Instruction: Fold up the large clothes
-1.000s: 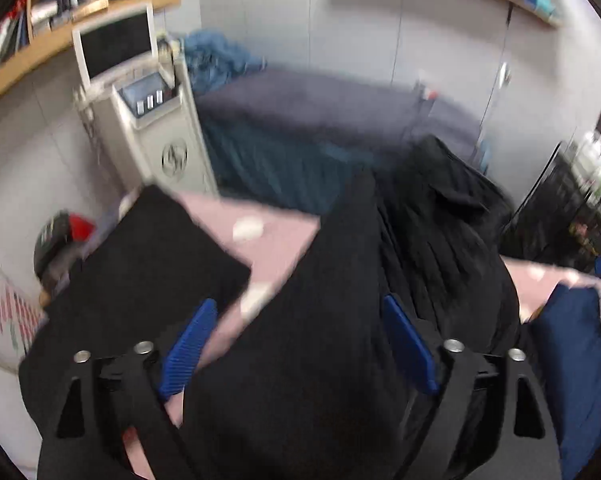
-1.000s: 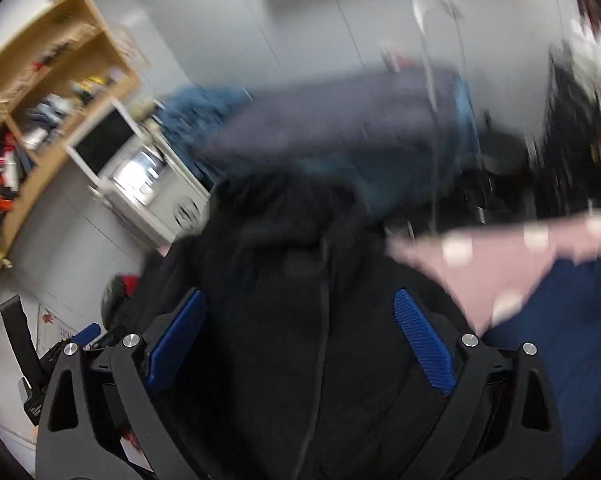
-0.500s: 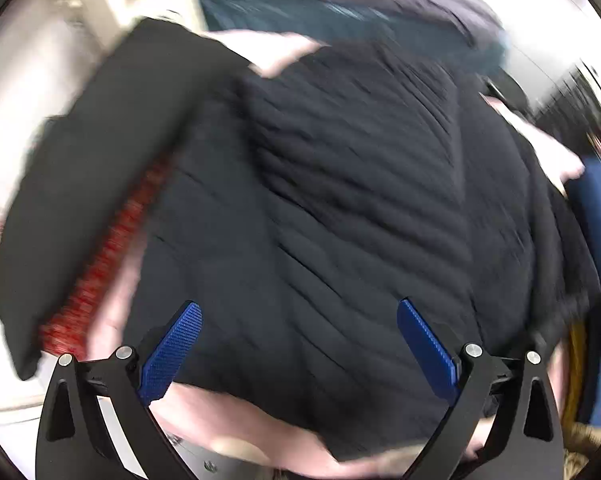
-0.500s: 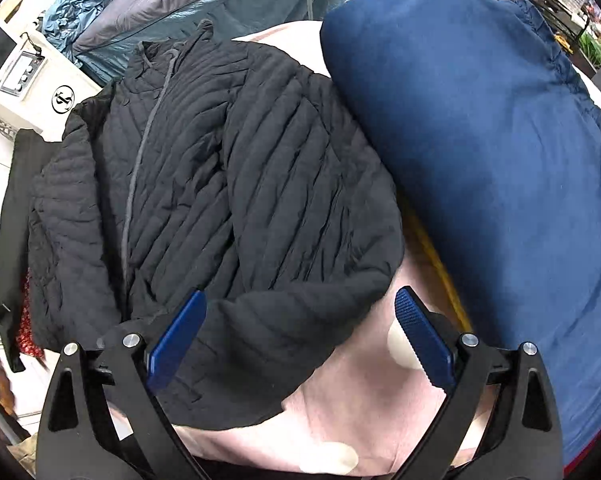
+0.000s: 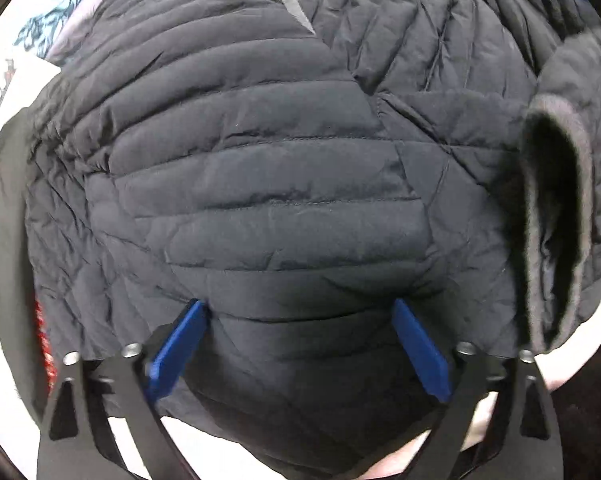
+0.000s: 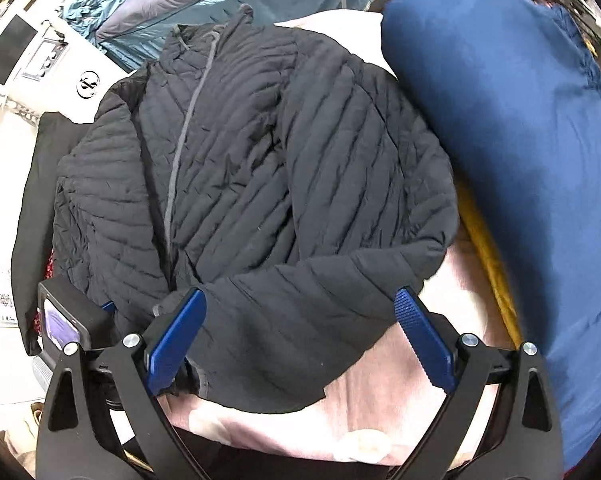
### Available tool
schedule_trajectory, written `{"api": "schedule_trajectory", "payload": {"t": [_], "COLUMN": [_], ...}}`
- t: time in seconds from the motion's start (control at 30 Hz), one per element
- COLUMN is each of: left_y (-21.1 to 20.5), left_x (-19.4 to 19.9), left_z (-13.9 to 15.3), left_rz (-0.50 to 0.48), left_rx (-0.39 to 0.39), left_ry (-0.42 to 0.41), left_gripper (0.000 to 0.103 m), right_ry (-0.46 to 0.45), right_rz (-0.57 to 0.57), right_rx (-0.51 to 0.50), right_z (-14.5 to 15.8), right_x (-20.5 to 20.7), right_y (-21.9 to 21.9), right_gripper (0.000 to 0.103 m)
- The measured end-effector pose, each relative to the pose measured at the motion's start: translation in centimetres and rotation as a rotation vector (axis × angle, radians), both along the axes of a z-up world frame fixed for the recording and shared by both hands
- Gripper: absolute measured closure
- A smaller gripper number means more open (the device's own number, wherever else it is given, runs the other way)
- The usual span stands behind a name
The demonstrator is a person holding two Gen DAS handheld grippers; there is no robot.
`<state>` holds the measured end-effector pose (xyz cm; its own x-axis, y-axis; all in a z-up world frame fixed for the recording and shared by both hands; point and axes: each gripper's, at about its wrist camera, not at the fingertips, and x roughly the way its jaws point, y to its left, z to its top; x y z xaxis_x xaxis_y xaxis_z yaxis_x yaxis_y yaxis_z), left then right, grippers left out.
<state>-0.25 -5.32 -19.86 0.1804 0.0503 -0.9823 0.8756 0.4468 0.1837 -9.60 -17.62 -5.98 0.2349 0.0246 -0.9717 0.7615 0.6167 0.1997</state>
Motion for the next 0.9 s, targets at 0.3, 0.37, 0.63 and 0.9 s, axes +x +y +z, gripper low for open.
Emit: {"api": "schedule_trajectory", "payload": {"t": [0.3, 0.37, 0.63, 0.9], "left_y": [3.7, 5.4, 14.0, 25.3], "left_x": [5.4, 8.4, 23.8, 36.0], "left_z": [6.4, 9.0, 23.4, 26.4], "left_rz": [0.183, 0.247, 0.517, 1.006], "left_rx": [-0.149, -0.193, -0.308, -0.201], "left_ry": [0.042, 0.007, -0.411, -0.634], "left_gripper": [0.092, 0.094, 0.095, 0.007], "right_ry": [0.028, 0.031, 0.059, 0.095], "right_rz": [0.007, 0.026, 0.172, 0.345], "right_rx": [0.023, 0.025, 0.001, -0.03], "right_z": [-0.9, -0.9, -1.2, -1.8], "right_x": [0.1, 0.5, 2.3, 4.5], "right_y": [0.7, 1.1, 3.5, 6.6], "right_gripper": [0.009, 0.009, 0.009, 0.009]}}
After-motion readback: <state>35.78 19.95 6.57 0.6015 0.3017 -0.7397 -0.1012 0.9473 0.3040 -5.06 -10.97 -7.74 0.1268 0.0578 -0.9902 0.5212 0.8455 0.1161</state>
